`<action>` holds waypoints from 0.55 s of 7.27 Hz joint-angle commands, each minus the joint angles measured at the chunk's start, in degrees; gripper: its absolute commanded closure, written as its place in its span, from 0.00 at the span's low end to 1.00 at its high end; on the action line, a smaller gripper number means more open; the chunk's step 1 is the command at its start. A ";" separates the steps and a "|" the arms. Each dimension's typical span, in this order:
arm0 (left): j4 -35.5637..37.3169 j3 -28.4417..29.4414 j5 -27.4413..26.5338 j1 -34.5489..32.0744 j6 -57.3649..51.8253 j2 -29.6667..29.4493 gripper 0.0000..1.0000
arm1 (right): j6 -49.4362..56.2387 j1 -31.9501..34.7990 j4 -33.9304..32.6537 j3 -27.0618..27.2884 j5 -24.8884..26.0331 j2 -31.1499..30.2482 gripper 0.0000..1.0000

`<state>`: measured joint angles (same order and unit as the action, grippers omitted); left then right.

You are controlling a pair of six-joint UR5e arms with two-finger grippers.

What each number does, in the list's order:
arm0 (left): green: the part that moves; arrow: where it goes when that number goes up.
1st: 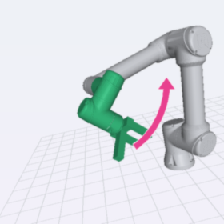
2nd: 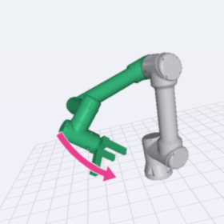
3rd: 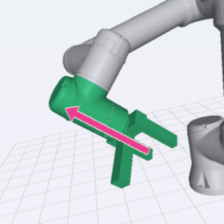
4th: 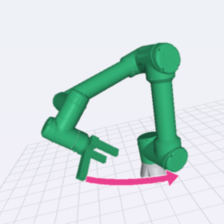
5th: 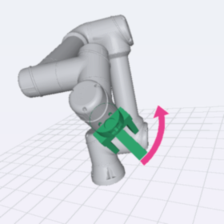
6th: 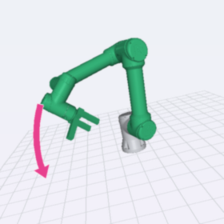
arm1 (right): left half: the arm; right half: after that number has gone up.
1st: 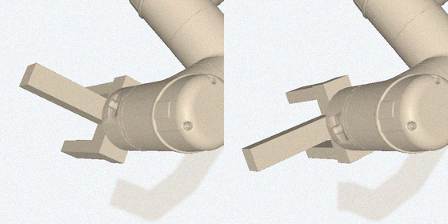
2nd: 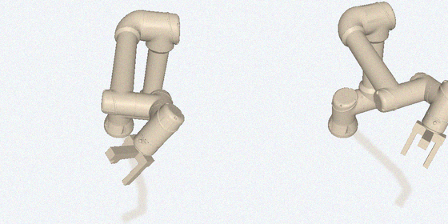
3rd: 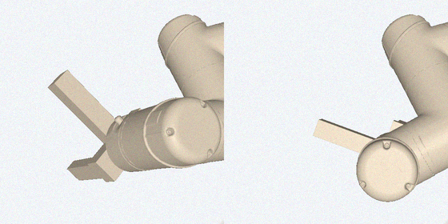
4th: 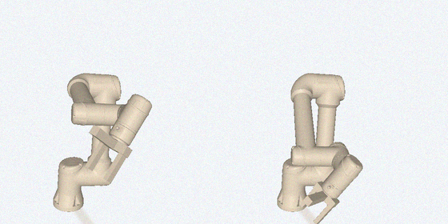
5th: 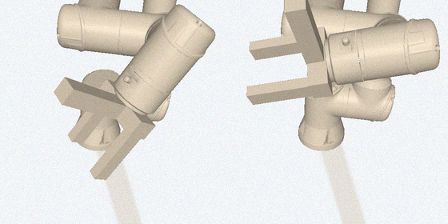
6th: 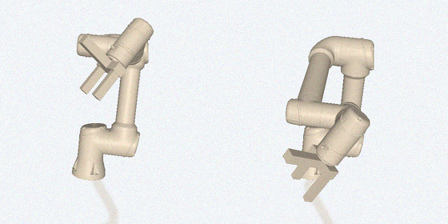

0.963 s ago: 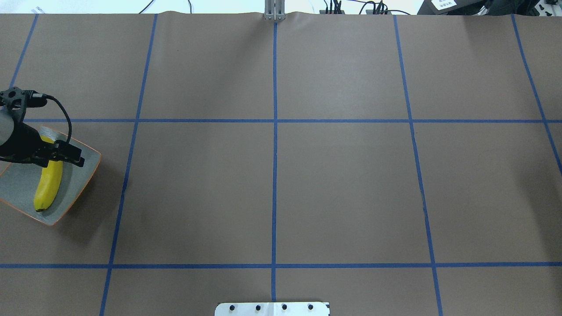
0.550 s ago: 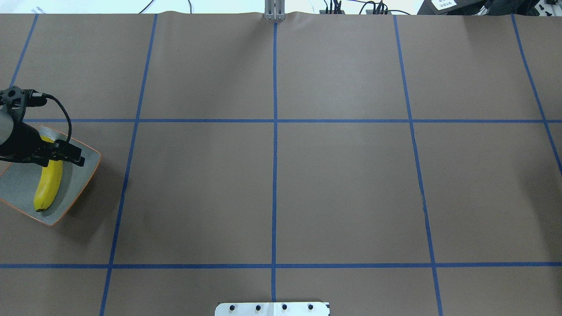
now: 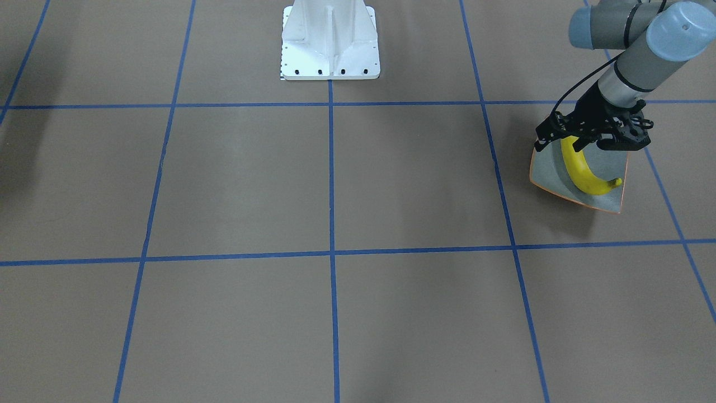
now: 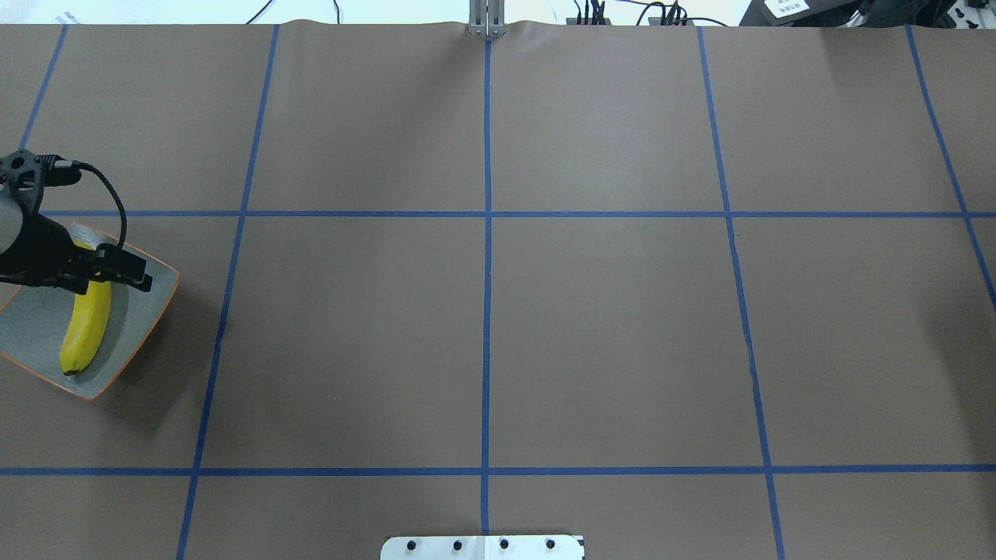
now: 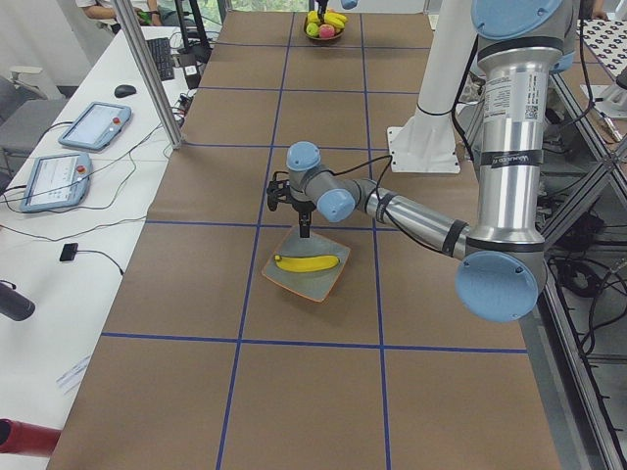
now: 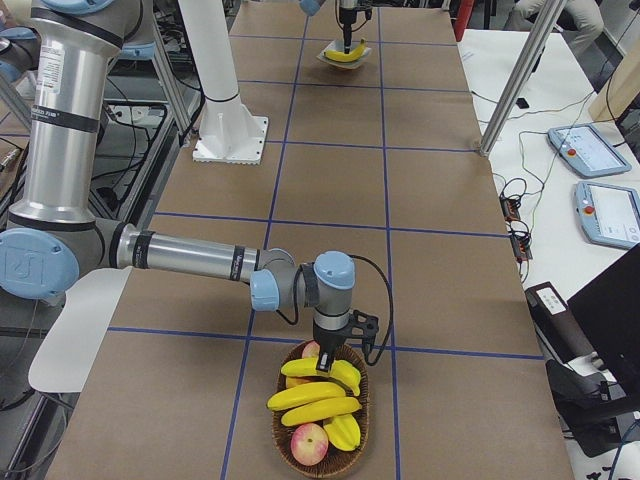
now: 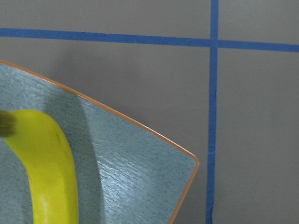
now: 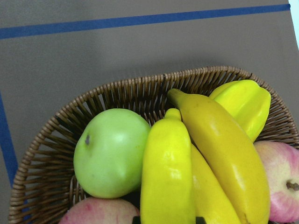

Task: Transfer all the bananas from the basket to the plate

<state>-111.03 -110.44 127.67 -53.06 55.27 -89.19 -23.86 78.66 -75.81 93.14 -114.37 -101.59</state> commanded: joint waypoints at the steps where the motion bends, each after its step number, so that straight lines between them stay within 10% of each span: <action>1: 0.03 -0.21 -0.05 0.07 1.33 -0.71 0.01 | 3.70 0.96 -0.74 4.31 0.20 -1.23 1.00; 4: -0.06 0.23 -0.05 0.15 1.33 -1.07 0.01 | 11.02 3.78 -3.37 11.93 -1.46 -1.50 1.00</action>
<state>-111.03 -110.30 127.62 -52.94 56.52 -90.06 -14.55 82.06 -78.49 100.63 -114.83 -102.77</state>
